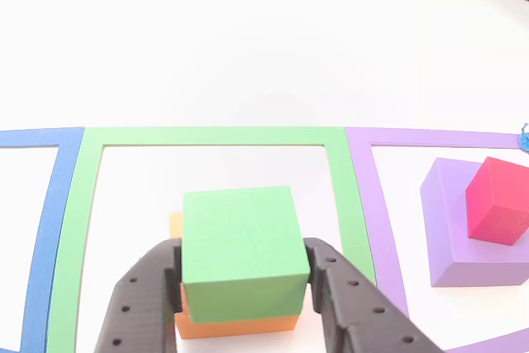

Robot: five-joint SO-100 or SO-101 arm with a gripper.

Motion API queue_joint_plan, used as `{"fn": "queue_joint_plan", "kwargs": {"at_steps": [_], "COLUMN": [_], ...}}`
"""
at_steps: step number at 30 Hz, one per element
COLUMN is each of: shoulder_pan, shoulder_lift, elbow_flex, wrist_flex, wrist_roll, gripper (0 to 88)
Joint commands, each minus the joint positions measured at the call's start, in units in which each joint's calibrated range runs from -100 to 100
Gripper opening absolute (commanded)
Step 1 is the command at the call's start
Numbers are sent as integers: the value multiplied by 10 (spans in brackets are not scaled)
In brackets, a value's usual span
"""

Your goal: Tower of hanoi

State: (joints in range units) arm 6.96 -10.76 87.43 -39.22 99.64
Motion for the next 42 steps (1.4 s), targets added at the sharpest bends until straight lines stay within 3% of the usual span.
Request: {"fn": "queue_joint_plan", "kwargs": {"at_steps": [1,16,30,42], "shoulder_pan": [-5,-4,-3,-17], "shoulder_lift": [7,24,29,-37], "elbow_flex": [-18,-33,-36,-36], "wrist_flex": [-20,-20,-20,-10], "wrist_roll": [4,4,4,4], "gripper": [85,96,208,212]}}
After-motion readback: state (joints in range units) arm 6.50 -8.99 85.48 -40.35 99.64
